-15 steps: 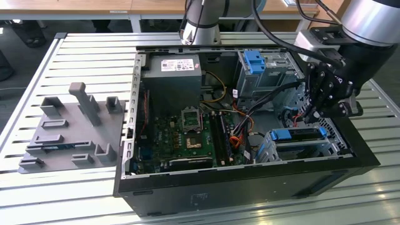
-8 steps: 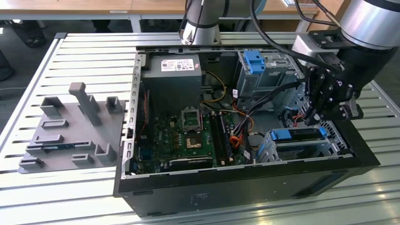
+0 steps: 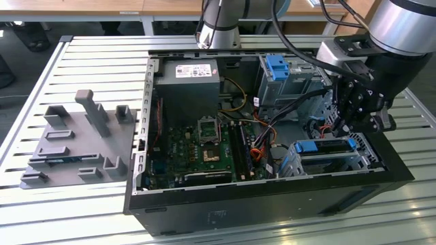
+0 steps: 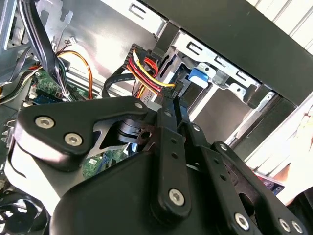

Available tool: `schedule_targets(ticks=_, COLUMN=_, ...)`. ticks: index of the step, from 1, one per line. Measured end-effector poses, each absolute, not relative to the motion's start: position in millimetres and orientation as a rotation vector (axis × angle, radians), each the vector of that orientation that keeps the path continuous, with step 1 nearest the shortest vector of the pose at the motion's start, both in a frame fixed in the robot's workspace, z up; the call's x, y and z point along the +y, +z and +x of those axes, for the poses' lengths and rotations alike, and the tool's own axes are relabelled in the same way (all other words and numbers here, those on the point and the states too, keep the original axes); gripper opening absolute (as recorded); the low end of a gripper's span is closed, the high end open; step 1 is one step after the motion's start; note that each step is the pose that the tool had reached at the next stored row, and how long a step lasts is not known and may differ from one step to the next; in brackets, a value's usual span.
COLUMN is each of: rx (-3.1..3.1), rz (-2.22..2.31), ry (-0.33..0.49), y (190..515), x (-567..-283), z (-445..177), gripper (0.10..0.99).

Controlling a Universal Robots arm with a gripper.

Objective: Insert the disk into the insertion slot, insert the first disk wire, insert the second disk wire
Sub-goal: 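Insert the first disk wire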

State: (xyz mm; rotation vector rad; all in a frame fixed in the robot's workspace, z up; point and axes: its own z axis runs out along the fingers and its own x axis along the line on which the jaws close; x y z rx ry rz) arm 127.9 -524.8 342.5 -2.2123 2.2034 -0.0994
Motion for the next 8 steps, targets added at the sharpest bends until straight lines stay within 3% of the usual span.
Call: schedule_targets(ticks=8, rx=2.188, rz=-2.204, ry=-0.122, y=340.3, x=-525.8, z=118.9, gripper=0.165)
